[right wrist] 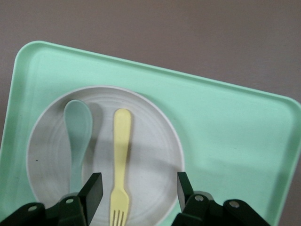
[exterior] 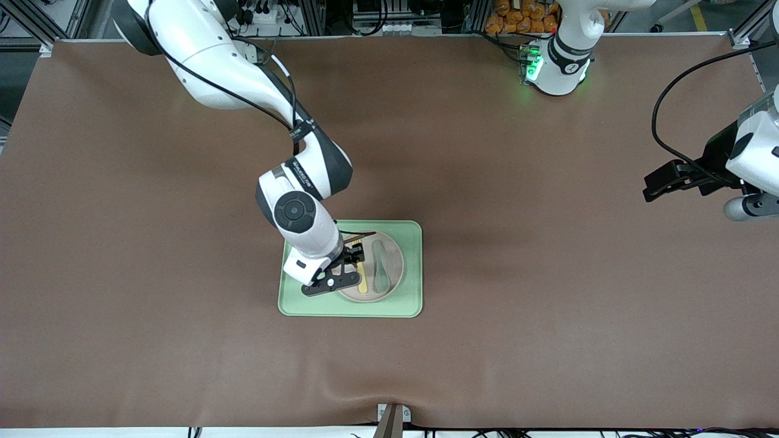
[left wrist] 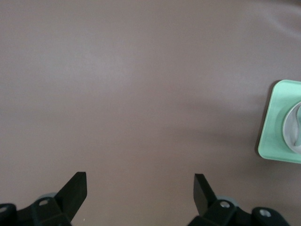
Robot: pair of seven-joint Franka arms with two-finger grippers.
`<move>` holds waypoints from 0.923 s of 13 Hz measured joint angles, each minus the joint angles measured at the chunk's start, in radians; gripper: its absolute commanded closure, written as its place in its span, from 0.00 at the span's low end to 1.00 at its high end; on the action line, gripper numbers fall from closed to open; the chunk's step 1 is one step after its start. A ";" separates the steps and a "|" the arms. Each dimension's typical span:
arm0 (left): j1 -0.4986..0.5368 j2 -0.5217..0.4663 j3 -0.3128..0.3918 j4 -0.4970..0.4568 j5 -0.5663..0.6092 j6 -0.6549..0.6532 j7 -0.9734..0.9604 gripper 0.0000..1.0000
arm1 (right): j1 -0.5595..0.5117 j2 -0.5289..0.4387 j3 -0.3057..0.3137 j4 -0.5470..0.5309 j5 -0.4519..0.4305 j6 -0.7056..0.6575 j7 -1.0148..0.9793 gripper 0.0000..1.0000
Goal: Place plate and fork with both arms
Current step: 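Lower the right gripper over the yellow fork on the plate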
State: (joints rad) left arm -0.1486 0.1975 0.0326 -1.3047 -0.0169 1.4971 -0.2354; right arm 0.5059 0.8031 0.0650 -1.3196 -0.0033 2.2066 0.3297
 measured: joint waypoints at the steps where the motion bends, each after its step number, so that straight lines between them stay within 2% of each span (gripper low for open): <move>1: 0.000 -0.002 0.000 -0.001 0.000 -0.007 0.000 0.00 | 0.008 0.011 0.000 0.001 0.000 0.011 0.008 0.45; 2: 0.001 -0.008 0.000 -0.005 0.000 -0.009 0.000 0.00 | 0.014 0.020 -0.002 0.001 -0.001 0.015 0.012 0.51; 12: 0.030 -0.079 -0.001 -0.081 0.000 -0.010 0.002 0.00 | 0.044 0.084 -0.006 0.002 -0.022 0.044 0.014 0.56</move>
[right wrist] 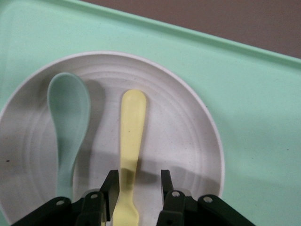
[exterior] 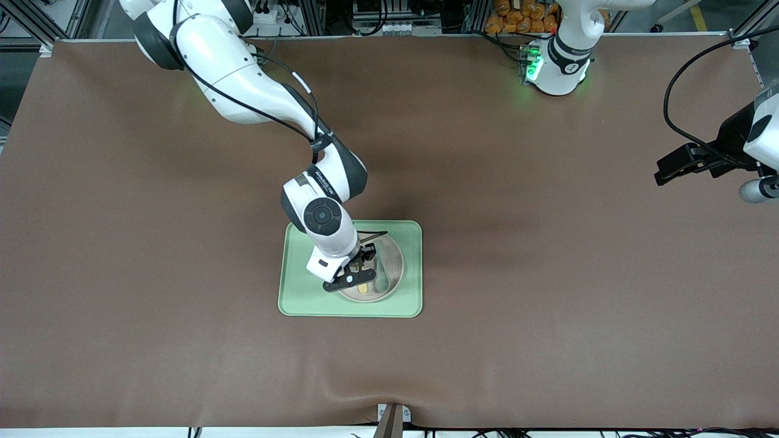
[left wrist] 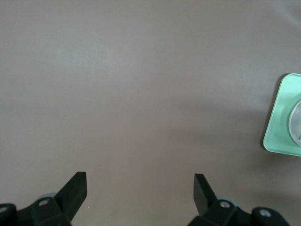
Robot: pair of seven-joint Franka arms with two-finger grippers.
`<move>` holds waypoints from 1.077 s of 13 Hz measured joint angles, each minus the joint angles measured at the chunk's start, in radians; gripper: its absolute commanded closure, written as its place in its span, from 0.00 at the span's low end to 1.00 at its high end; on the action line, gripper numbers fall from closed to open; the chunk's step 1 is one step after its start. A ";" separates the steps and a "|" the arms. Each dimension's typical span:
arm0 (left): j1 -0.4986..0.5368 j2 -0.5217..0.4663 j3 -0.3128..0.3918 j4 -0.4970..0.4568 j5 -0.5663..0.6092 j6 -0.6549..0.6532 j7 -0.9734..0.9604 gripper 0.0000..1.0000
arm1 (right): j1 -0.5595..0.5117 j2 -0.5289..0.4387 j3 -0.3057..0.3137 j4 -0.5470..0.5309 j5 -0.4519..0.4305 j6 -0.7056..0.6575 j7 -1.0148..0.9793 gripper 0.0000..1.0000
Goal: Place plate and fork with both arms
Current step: 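Lower the right gripper over the yellow fork on the plate, then grasp the yellow fork with the right gripper and lift it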
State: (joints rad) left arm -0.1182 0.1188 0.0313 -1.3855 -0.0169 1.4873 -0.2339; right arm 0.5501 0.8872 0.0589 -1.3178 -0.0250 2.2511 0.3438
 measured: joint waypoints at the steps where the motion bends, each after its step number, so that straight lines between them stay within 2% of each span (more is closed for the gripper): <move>1: 0.001 -0.010 0.000 -0.013 0.000 0.002 0.001 0.00 | 0.006 0.001 0.000 0.000 0.000 0.000 0.000 0.56; 4: 0.009 -0.036 0.000 -0.056 0.000 0.026 0.020 0.00 | 0.018 0.005 -0.001 0.000 0.000 0.000 0.000 0.59; 5: 0.010 -0.040 0.000 -0.064 0.000 0.031 0.020 0.00 | 0.019 0.007 -0.001 0.000 -0.003 0.000 0.000 0.66; 6: 0.010 -0.040 0.000 -0.066 0.000 0.034 0.021 0.00 | 0.019 0.008 -0.004 0.000 -0.011 0.000 0.000 0.67; 14: 0.009 -0.040 -0.007 -0.087 0.005 0.040 0.025 0.00 | 0.019 0.010 -0.009 0.000 -0.035 0.000 0.000 0.67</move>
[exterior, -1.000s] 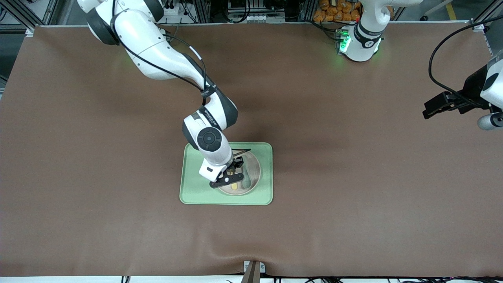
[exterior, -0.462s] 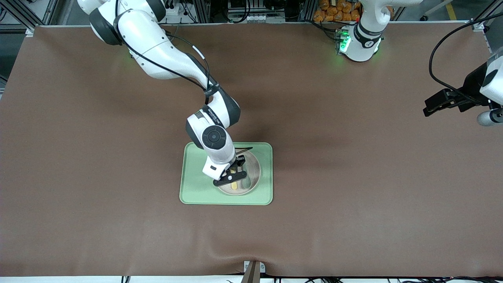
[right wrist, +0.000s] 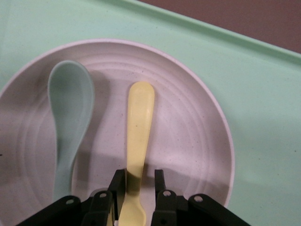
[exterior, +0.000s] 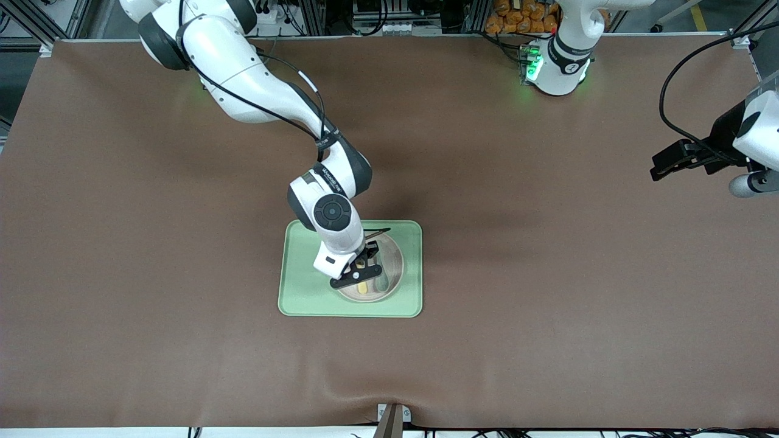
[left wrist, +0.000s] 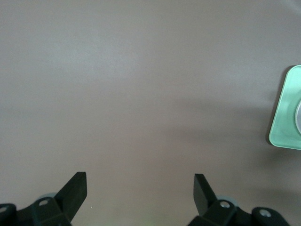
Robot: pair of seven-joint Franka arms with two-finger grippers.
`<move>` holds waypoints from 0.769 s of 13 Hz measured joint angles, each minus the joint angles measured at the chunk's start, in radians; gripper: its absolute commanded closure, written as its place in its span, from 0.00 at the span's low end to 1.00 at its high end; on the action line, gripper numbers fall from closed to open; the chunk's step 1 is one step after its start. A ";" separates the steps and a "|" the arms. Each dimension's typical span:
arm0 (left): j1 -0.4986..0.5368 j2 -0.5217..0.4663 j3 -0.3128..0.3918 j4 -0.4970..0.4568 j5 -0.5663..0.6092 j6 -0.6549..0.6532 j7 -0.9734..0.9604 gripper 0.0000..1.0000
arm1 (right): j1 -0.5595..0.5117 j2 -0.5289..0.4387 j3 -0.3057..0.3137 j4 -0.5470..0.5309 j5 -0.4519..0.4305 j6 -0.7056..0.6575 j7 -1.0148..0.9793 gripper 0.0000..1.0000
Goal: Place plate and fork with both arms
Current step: 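Grasp the yellow fork with the right gripper and lift it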
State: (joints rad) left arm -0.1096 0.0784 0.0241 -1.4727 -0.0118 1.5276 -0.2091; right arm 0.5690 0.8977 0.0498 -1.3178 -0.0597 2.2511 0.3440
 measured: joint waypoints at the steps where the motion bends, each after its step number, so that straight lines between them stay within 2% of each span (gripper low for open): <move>1: 0.000 0.000 0.000 -0.001 0.000 0.001 0.000 0.00 | 0.000 0.001 0.000 0.000 0.000 0.000 0.000 0.69; 3: 0.001 0.000 0.000 -0.001 0.000 0.001 0.000 0.00 | 0.000 0.002 0.000 0.000 0.000 0.001 0.000 0.98; 10: 0.003 0.000 0.001 -0.001 0.000 0.013 0.000 0.00 | -0.012 -0.001 -0.005 0.039 0.010 -0.026 0.006 1.00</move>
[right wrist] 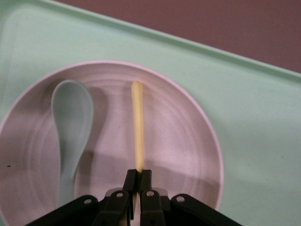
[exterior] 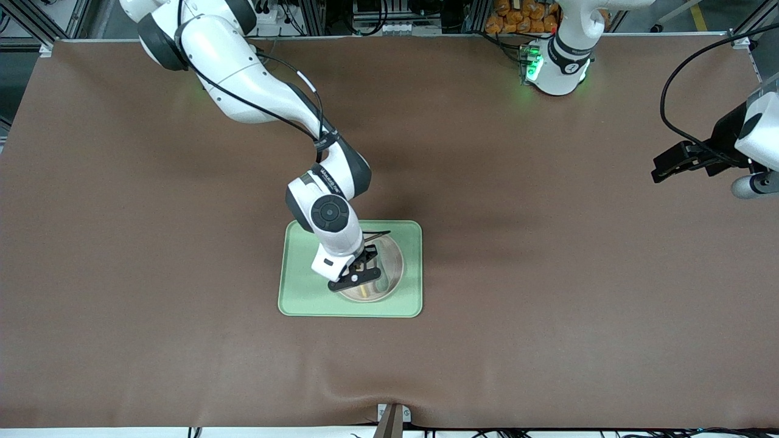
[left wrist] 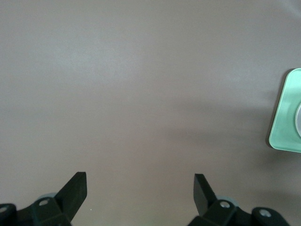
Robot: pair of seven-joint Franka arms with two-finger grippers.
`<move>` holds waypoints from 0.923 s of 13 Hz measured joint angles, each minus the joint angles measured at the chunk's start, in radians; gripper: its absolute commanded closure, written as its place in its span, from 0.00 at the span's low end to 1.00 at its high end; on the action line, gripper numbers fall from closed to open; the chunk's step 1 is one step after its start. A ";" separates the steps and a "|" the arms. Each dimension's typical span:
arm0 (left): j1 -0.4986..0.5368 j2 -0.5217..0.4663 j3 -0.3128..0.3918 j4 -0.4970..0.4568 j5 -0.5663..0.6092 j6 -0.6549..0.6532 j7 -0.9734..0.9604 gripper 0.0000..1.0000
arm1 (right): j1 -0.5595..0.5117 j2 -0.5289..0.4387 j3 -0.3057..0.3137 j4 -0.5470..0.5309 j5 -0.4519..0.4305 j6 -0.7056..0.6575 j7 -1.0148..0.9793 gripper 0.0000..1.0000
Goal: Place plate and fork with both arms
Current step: 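Grasp the yellow fork with the right gripper and lift it, then set the yellow fork on the tray beside the plate, open the right gripper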
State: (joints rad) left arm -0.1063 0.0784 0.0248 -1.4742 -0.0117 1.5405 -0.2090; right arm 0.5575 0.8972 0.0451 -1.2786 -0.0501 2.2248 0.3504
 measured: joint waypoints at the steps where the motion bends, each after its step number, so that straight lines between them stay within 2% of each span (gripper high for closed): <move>1: 0.000 0.000 0.000 0.000 0.000 0.001 0.000 0.00 | -0.011 -0.002 0.000 0.020 0.003 -0.037 0.000 1.00; 4: 0.000 0.000 0.000 0.000 0.000 0.002 0.000 0.00 | -0.075 -0.013 0.005 0.064 0.015 -0.119 -0.005 1.00; 8: -0.007 0.000 -0.003 -0.001 0.000 0.004 0.001 0.00 | -0.195 -0.035 0.025 0.064 0.088 -0.161 -0.101 1.00; 12: -0.032 0.008 -0.011 -0.006 0.000 0.005 0.001 0.00 | -0.211 -0.035 0.036 0.016 0.130 -0.165 -0.106 1.00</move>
State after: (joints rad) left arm -0.1378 0.0865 0.0140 -1.4804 -0.0116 1.5457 -0.2083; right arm 0.3469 0.8626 0.0806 -1.2626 0.0800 2.0597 0.2443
